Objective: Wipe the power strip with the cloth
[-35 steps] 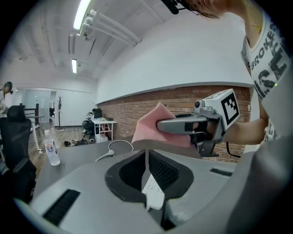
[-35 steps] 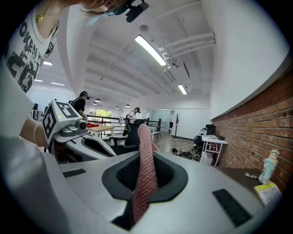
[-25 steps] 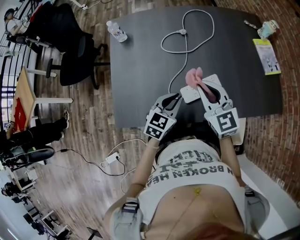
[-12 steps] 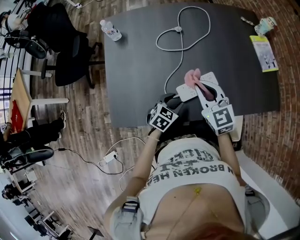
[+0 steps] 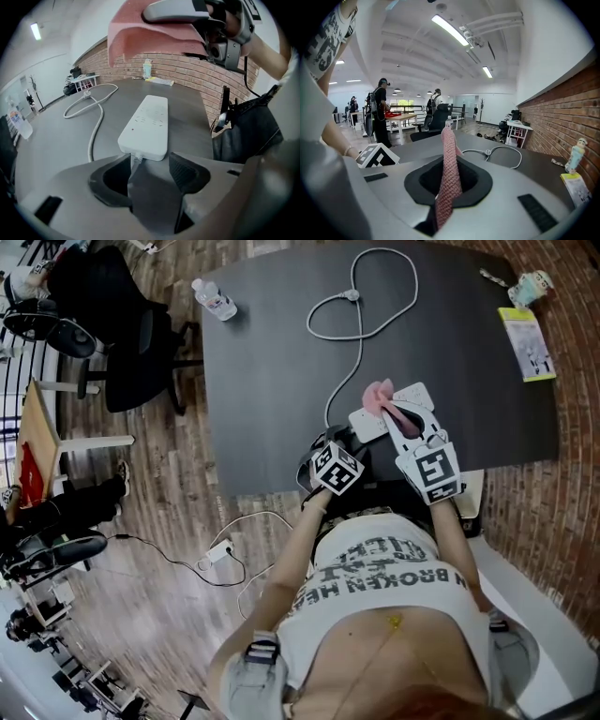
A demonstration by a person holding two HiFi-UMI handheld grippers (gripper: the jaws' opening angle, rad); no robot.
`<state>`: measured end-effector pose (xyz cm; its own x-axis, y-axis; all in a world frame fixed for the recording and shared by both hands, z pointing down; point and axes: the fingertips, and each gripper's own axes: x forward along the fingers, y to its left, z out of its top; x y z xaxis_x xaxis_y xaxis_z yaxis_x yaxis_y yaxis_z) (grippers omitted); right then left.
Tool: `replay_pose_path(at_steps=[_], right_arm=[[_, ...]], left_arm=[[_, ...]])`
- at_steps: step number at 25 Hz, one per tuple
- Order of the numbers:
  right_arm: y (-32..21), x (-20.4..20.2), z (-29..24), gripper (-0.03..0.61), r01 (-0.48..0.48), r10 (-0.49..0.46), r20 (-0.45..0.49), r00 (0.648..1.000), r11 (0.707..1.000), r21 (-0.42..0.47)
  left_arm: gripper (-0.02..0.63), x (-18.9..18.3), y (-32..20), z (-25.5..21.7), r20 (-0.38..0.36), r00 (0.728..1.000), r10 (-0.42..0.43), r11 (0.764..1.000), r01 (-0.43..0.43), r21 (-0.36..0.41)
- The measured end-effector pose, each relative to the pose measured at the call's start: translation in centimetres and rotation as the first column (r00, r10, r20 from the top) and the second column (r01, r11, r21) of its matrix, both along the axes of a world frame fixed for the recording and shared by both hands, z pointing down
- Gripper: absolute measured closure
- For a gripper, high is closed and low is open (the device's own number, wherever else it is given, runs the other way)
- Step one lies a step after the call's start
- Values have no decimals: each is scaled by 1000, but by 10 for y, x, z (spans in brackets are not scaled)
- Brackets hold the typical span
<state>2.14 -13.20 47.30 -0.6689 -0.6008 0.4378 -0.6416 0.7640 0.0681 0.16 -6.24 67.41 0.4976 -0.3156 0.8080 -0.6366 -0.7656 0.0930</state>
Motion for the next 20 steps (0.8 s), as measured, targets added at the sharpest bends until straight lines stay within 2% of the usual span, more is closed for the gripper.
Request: replay_pose_path(at_steps=[10,20], right_arm=[[-3,-5,26,561,30,-32,-45,998,999,-44],[-1,-19,56,561,99,-108,-117,987,992,-81]], left_arm=[[377,7,-6,9,-14,1000,9,1000,-9,-19],[377,6,-4,12,-21,1000,22,999,-23,-37]])
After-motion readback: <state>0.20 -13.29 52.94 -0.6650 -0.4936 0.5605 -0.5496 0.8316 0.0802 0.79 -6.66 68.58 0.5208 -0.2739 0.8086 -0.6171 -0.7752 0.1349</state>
